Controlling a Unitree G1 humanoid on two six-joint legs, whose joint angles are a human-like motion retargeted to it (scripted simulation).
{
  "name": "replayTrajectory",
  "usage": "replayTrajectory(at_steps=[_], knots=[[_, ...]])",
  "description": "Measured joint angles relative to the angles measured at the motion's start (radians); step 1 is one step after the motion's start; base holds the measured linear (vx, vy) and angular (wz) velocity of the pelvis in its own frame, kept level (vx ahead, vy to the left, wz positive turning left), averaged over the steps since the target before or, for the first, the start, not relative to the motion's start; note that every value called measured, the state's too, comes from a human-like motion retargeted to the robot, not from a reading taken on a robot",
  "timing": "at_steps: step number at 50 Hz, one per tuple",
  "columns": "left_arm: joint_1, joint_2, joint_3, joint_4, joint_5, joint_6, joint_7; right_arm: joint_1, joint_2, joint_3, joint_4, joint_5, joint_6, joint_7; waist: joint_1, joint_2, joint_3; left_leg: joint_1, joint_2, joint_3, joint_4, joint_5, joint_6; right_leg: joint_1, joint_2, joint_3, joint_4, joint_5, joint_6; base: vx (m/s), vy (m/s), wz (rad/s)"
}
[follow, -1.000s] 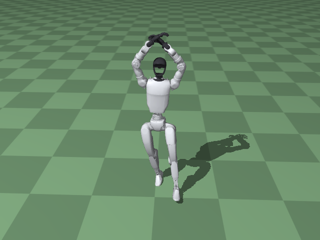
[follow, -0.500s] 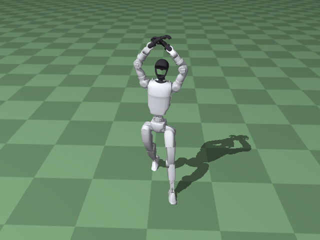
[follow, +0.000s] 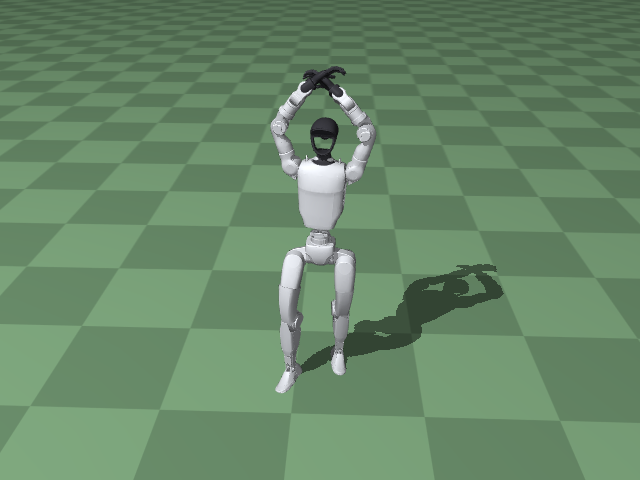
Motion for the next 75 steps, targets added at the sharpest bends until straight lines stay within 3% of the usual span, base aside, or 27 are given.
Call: replayTrajectory(at_steps=[4,6,10,15,17,24,30,33,35,39,42,45,50,53,60,63,65,69,75], knots=[[-0.015,-0.001,0.0,-0.01,-0.001,-0.022,-0.011,-0.025,-0.006,-0.001,-0.015,-0.001,0.007,0.011,-0.028,-0.015,0.041,0.028,-0.013,-0.024,0.011,-0.015,0.0,-0.088,0.058,0.056,-0.234,0.21,0.0,0.24,-0.24,0.38],[-0.018,-0.003,0.0,-0.017,-0.008,-0.029,-0.021,-0.028,-0.012,0.0,-0.024,0.013,0.014,0.022,-0.032,-0.011,0.064,0.053,-0.005,-0.04,0.02,-0.026,0.0,-0.131,0.077,0.076,-0.276,0.267,0.0,0.31,-0.24,0.4],[-0.015,-0.005,0.0,-0.025,-0.026,-0.029,-0.041,-0.023,-0.021,-0.002,-0.027,0.047,0.031,0.041,-0.015,-0.009,0.084,0.091,-0.002,-0.035,0.025,-0.041,0.0,-0.224,0.072,0.059,-0.278,0.268,0.0,0.36,-0.11,0.03],[-0.009,-0.009,0.0,-0.024,-0.038,-0.02,-0.054,-0.014,-0.031,0.001,-0.015,0.073,0.051,0.055,0.019,-0.027,0.05,0.118,-0.019,-0.006,0.014,-0.052,0.0,-0.273,0.027,-0.005,-0.278,0.263,0.0,0.49,-0.04,0.04],[0.019,-0.01,0.0,-0.015,-0.048,-0.016,-0.046,0.012,-0.042,0.0,-0.021,0.085,0.066,0.081,-0.035,0.004,0.053,0.173,0.024,-0.063,0.014,-0.055,0.0,-0.184,0.02,-0.047,-0.278,0.236,0.0,0.62,-0.13,1.2],[0.034,0.004,0.0,-0.017,-0.03,-0.018,-0.039,0.016,-0.03,0.0,-0.018,0.071,0.064,0.073,-0.001,-0.029,0.003,0.231,0.077,-0.091,0.088,-0.025,0.0,-0.059,0.079,0.009,-0.278,0.295,0.0,0.63,-0.3,0.19],[0.067,0.014,0.0,-0.035,-0.064,0.021,-0.033,0.059,-0.036,0.0,-0.026,0.133,0.072,0.064,0.089,-0.055,-0.027,0.226,0.166,-0.096,0.33,0.174,0.002,0.1,0.143,0.09,-0.271,0.175,0.0,0.74,-0.31,-0.48],[0.068,0.007,0.0,-0.03,-0.077,0.044,-0.022,0.063,-0.035,-0.001,-0.016,0.154,0.073,0.056,0.119,-0.08,-0.015,0.122,0.168,-0.089,0.6,0.229,0.082,0.16,0.133,0.132,-0.225,0.11,0.0,0.6,-0.15,-0.46],[0.063,0.003,0.0,-0.029,-0.085,0.051,-0.015,0.058,-0.035,-0.001,-0.014,0.163,0.075,0.055,0.129,-0.093,-0.013,0.016,0.169,-0.095,0.775,0.189,0.125,0.174,0.134,0.15,-0.2,0.078,0.0,0.46,-0.15,-0.33],[0.062,0.004,0.0,-0.032,-0.094,0.052,-0.016,0.057,-0.032,0.0,-0.016,0.174,0.084,0.063,0.159,-0.108,-0.017,-0.169,0.181,-0.07,0.911,-0.015,0.151,0.184,0.171,0.183,-0.174,0.041,0.0,0.37,-0.22,-0.54],[0.069,0.009,0.0,-0.03,-0.092,0.046,-0.013,0.062,-0.026,0.001,-0.015,0.159,0.086,0.063,0.191,-0.119,-0.02,-0.259,0.19,0.0,0.818,-0.12,0.141,0.192,0.193,0.216,-0.165,0.024,0.0,0.32,-0.18,-0.72],[0.085,0.02,0.0,-0.03,-0.094,0.03,0.007,0.066,-0.012,0.001,-0.014,0.111,0.075,0.05,0.23,-0.141,-0.017,-0.282,0.15,0.073,0.519,-0.094,0.106,0.202,0.185,0.258,-0.152,0.003,0.0,0.3,-0.08,-0.74],[0.103,0.033,0.0,-0.04,-0.095,0.023,-0.023,0.065,-0.011,0.001,-0.012,0.057,0.061,0.057,0.274,-0.096,0.025,-0.275,0.129,0.094,-0.046,0.211,0.002,0.273,0.228,0.302,-0.144,-0.048,0.0,0.29,0.14,-0.49],[0.099,0.03,0.0,-0.026,-0.054,0.024,-0.047,0.069,-0.011,0.001,-0.011,0.073,0.062,0.073,0.277,-0.068,0.051,-0.421,0.116,0.088,-0.06,0.307,0.0,0.302,0.228,0.302,-0.144,-0.067,0.0,0.17,0.35,0.01],[0.08,0.035,0.0,-0.022,-0.018,0.017,-0.068,0.079,-0.013,0.001,-0.005,0.111,0.038,0.089,0.317,-0.097,0.06,-0.591,0.202,0.146,-0.06,0.315,0.0,0.323,0.226,0.352,-0.136,-0.106,0.0,0.3,0.06,-0.39],[0.09,0.027,0.0,-0.036,-0.119,0.05,-0.086,0.085,-0.014,0.001,-0.004,0.13,0.049,0.084,0.341,-0.121,0.071,-0.556,0.247,0.169,-0.06,0.331,0.0,0.352,0.202,0.401,-0.13,-0.125,0.0,0.43,0.15,-0.83],[0.094,0.036,0.0,-0.018,-0.055,0.035,-0.079,0.104,-0.018,0.001,-0.007,0.108,0.045,0.085,0.36,-0.129,0.066,-0.517,0.263,0.175,-0.06,0.317,0.0,0.375,0.186,0.424,-0.126,-0.14,0.0,0.46,0.25,-0.6],[0.116,0.039,0.0,-0.032,-0.104,0.041,-0.072,0.111,-0.019,0.001,-0.015,0.103,0.06,0.082,0.347,-0.127,0.05,-0.415,0.281,0.23,-0.06,0.235,0.0,0.407,0.16,0.433,-0.107,-0.177,0.0,0.49,0.31,-0.26],[0.118,0.054,0.0,-0.035,-0.102,0.036,-0.088,0.113,-0.014,0.001,-0.017,0.111,0.076,0.097,0.327,-0.116,0.005,-0.308,0.25,0.375,-0.06,0.207,0.0,0.438,0.092,0.389,-0.038,-0.172,0.0,0.54,0.45,0.21]])
